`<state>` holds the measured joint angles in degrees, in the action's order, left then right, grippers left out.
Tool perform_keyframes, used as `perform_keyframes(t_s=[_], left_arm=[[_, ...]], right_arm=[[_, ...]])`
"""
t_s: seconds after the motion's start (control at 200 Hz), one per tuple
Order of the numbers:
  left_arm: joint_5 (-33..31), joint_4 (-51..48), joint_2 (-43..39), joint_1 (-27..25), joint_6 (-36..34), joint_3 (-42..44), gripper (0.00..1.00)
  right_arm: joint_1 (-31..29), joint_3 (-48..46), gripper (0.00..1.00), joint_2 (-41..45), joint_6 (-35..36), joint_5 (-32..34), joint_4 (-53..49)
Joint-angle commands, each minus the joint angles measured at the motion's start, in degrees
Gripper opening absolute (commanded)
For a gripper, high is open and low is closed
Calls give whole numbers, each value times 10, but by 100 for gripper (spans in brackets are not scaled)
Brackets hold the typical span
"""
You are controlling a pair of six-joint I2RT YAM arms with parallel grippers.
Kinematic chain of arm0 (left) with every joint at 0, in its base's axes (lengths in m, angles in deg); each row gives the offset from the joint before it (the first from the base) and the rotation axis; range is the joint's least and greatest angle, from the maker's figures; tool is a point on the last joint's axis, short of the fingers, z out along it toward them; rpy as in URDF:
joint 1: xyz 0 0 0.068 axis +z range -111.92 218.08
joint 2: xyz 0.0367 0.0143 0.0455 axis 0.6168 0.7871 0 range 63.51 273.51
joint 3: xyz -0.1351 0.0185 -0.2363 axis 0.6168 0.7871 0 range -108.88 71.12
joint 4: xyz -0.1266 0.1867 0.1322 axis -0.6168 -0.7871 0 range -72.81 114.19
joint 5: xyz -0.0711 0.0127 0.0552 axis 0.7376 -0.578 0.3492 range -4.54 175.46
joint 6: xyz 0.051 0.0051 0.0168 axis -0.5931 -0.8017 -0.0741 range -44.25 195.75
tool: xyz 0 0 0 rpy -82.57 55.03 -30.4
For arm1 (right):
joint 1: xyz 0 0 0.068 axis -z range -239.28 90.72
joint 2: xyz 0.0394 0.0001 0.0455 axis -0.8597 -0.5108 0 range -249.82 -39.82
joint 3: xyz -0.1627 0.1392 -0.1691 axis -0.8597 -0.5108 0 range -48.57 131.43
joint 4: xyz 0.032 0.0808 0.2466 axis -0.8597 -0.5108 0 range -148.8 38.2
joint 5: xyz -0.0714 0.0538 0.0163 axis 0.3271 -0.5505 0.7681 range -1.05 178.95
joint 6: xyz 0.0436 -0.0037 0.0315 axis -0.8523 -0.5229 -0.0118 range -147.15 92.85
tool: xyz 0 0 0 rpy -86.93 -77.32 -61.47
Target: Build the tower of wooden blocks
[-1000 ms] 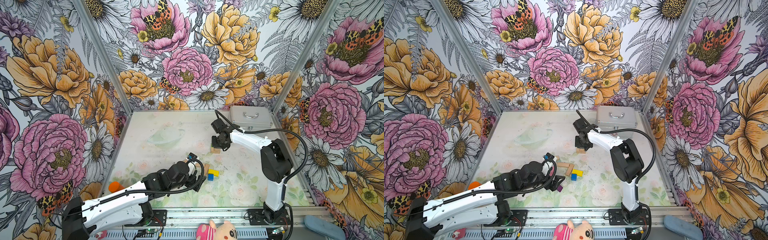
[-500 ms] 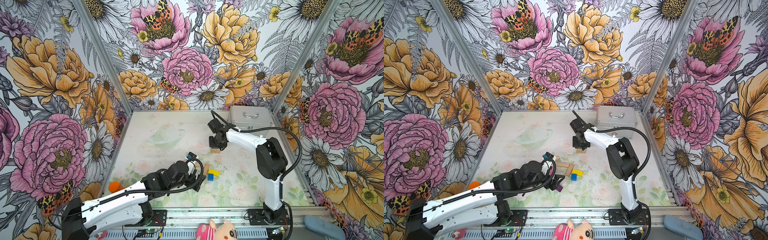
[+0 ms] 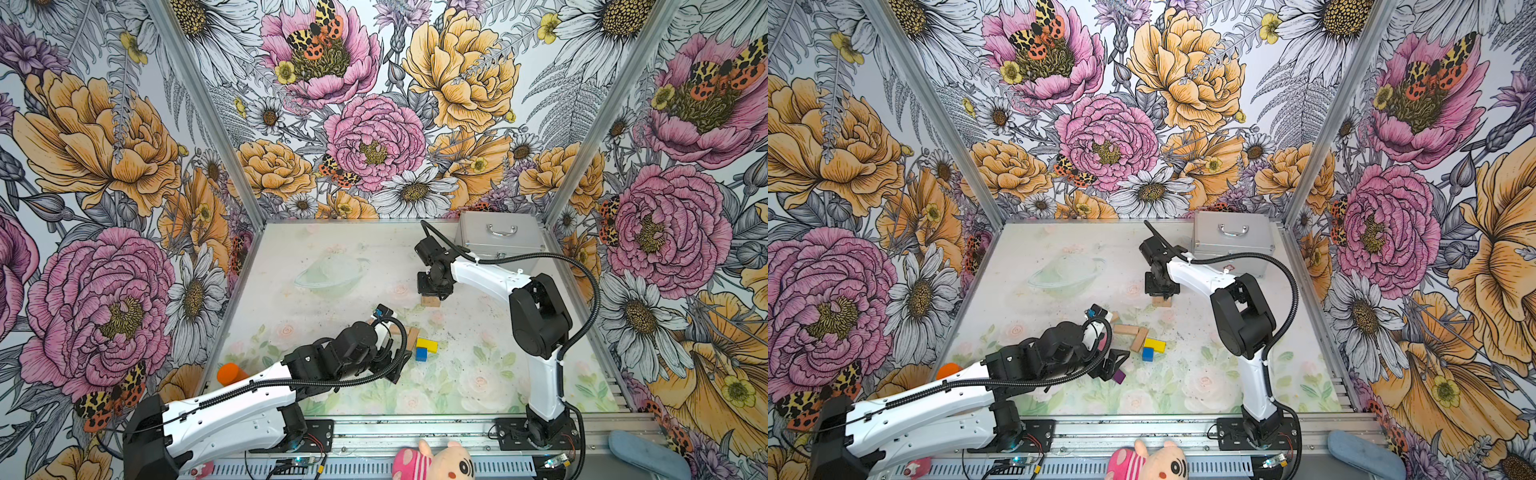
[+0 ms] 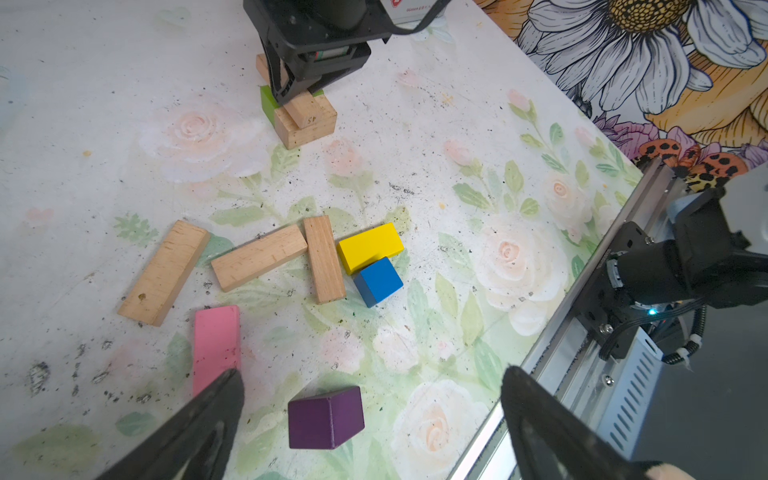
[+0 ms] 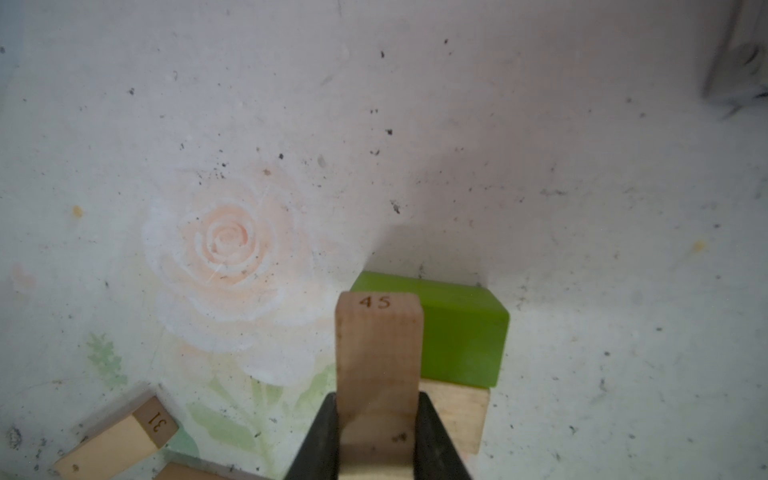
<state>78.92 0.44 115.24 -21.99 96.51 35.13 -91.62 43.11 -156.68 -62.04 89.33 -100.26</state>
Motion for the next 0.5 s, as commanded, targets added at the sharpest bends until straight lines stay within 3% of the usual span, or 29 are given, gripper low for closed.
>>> perform_keyframes(t_s=[0.0, 0.495], left_arm=[[2, 15, -10, 7, -9, 7, 98], [-6, 15, -19, 7, -7, 10, 98]], right_arm=[[-3, 16, 26, -14, -1, 10, -2], [-3, 19, 30, -18, -16, 14, -8]])
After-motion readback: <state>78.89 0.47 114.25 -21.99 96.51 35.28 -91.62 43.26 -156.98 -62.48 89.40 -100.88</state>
